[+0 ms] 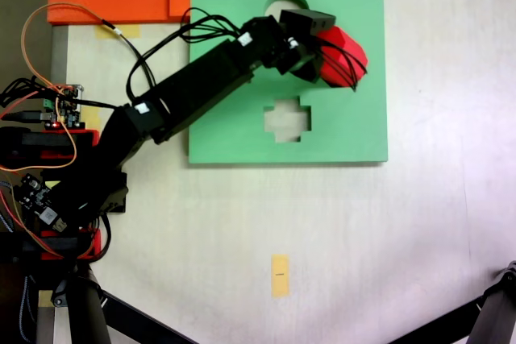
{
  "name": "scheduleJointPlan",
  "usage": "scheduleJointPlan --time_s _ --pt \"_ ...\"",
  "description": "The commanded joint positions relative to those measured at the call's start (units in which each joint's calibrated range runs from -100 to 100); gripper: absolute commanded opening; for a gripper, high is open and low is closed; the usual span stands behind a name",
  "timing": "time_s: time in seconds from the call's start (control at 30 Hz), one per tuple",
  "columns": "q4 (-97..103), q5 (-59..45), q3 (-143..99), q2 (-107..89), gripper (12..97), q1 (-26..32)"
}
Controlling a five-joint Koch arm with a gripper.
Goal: Put the octagonal pillar block into the corresponding hole
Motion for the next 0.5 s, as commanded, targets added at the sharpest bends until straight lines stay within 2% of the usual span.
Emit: scheduleJointPlan --time_s 0.0,0.47 --pt "3.0 -1.6 4.2 1.4 27.2 -0.2" --pt "3.0 -3.9 10.8 10.6 28.5 -0.8"
